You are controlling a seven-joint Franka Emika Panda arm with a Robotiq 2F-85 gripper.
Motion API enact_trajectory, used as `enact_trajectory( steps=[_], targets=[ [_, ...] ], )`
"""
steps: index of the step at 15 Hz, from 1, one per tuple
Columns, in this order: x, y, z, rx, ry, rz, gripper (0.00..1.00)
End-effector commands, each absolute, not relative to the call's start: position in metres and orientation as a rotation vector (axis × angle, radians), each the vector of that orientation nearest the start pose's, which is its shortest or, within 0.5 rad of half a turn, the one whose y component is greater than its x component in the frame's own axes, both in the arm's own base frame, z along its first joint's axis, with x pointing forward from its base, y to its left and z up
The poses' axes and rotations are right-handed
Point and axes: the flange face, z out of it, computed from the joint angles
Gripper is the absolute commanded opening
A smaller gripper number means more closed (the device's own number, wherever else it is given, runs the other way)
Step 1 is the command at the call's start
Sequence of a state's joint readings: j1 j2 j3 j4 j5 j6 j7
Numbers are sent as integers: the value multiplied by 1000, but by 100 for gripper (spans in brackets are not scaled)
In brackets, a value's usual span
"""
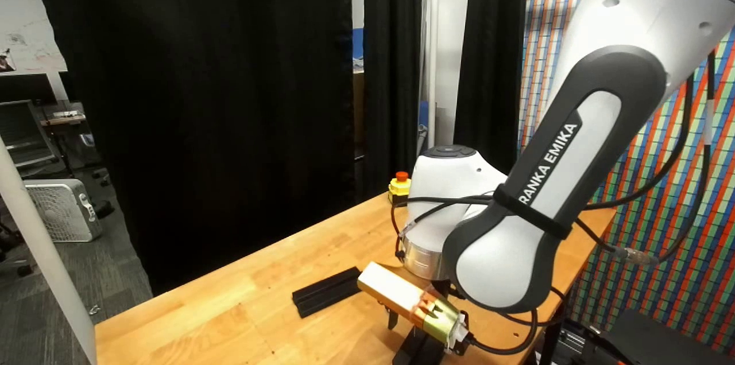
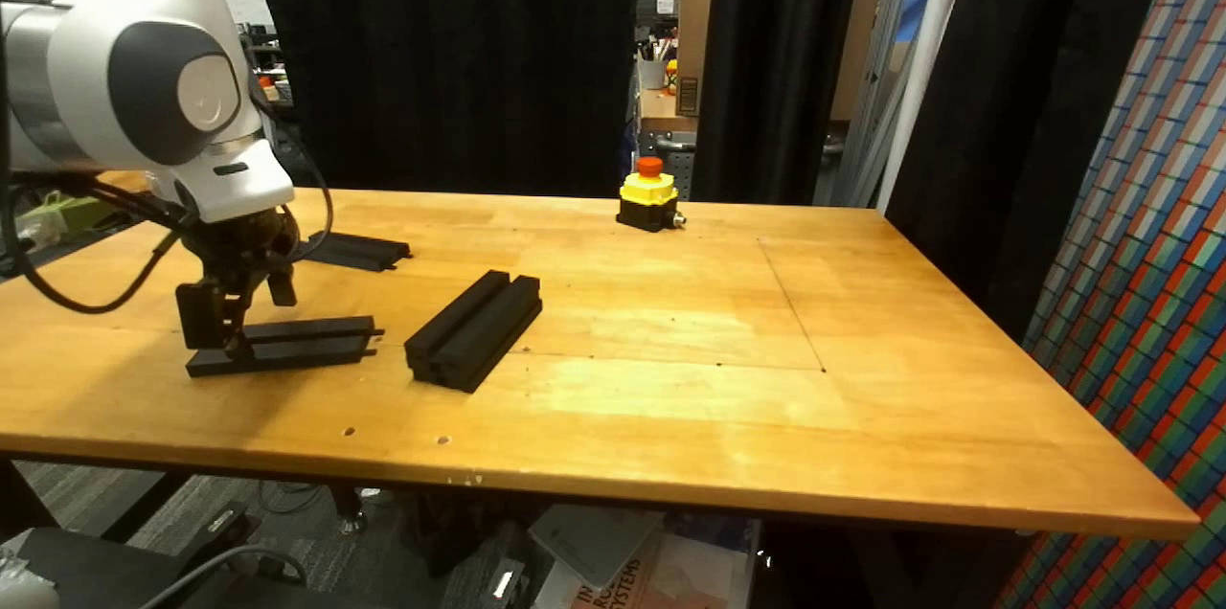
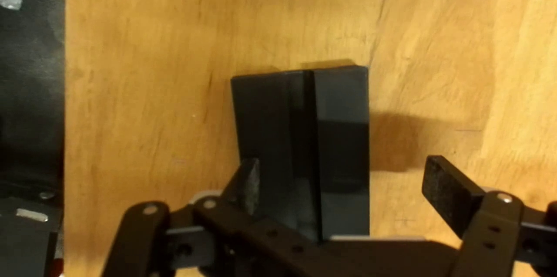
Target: Arrange the black objects together on the table
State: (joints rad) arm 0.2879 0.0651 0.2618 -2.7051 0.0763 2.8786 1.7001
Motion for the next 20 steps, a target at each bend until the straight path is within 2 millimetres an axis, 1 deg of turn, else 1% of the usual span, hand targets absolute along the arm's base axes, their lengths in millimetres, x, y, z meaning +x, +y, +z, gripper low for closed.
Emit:
enact_trajectory(
  steps=[1, 5, 7, 9, 15, 20],
  targets=[
    [342, 233, 230, -2584, 1713, -78, 100],
    [333, 251, 248, -2670, 1657, -174, 100],
    [331, 255, 255, -2687, 1643, -195, 100],
    [328, 255, 255, -2700, 1651, -184, 100],
    [323, 241, 243, -2685, 1671, -158, 100],
    [324, 229, 234, -2653, 1689, -143, 100]
  ],
)
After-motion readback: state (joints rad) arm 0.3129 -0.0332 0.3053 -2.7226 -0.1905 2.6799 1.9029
